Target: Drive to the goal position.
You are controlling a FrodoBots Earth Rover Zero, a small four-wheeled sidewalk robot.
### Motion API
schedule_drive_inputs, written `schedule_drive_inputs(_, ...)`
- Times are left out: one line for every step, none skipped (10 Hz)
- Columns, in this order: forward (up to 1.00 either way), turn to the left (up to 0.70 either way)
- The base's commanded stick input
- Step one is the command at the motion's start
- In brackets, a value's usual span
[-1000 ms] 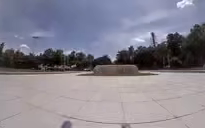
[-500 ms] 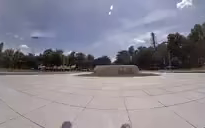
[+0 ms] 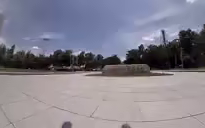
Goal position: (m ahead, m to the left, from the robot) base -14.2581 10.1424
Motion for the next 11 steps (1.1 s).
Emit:
schedule_drive_inputs(0.70, 0.02)
schedule_drive_inputs(0.70, 0.02)
schedule_drive_inputs(0.70, 0.02)
schedule_drive_inputs(0.70, 0.00)
schedule_drive_inputs(0.70, 0.00)
schedule_drive_inputs(0.70, 0.01)
schedule_drive_inputs(0.70, 0.01)
schedule_drive_inputs(0.70, 0.00)
schedule_drive_inputs(0.70, 0.02)
schedule_drive_inputs(0.70, 0.35)
schedule_drive_inputs(0.70, 0.35)
